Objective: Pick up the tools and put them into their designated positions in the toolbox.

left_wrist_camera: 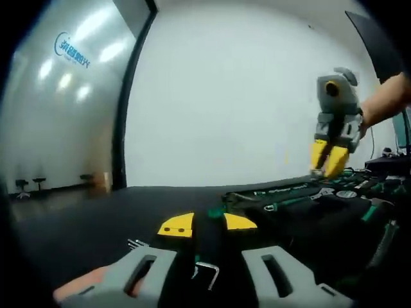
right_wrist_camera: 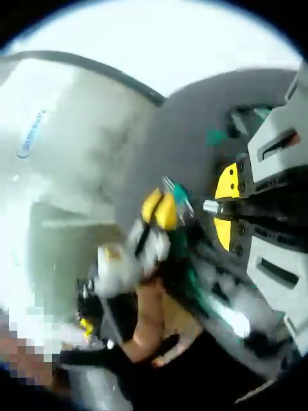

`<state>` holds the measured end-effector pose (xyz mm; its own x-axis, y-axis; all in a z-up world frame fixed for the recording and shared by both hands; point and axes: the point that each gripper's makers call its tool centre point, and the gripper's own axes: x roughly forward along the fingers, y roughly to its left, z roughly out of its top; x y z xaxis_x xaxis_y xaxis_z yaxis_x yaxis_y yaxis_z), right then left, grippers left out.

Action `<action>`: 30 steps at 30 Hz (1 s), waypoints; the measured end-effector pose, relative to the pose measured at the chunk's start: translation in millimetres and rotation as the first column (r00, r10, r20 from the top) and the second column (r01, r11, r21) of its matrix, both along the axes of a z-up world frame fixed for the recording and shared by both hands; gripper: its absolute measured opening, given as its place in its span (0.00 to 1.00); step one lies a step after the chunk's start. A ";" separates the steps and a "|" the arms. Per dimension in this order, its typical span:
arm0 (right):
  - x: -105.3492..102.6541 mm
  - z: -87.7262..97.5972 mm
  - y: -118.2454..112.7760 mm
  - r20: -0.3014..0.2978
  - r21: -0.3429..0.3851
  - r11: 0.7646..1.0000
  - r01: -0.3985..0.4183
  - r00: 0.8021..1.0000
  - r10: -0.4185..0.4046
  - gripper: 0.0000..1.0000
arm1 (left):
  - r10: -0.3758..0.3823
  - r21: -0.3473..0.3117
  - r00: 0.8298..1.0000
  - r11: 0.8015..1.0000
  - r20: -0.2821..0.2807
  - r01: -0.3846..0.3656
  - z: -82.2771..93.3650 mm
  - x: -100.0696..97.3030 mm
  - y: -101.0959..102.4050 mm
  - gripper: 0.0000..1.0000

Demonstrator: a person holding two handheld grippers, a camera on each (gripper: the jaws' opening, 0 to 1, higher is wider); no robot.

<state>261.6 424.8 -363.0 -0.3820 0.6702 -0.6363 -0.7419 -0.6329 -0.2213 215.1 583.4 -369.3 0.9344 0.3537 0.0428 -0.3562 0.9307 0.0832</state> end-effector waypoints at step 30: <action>21.3 -28.9 -62.0 0.257 -0.566 0.745 0.352 0.934 -0.247 0.11 | 0.030 0.027 1.000 0.999 -0.006 -0.030 1.3 -4.4 -0.8 0.15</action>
<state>283.0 362.8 -391.9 -0.0881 0.1993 -0.9760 -0.9049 -0.4255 -0.0052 210.7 582.6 -367.9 0.9237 0.3804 0.0469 -0.3832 0.9171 0.1099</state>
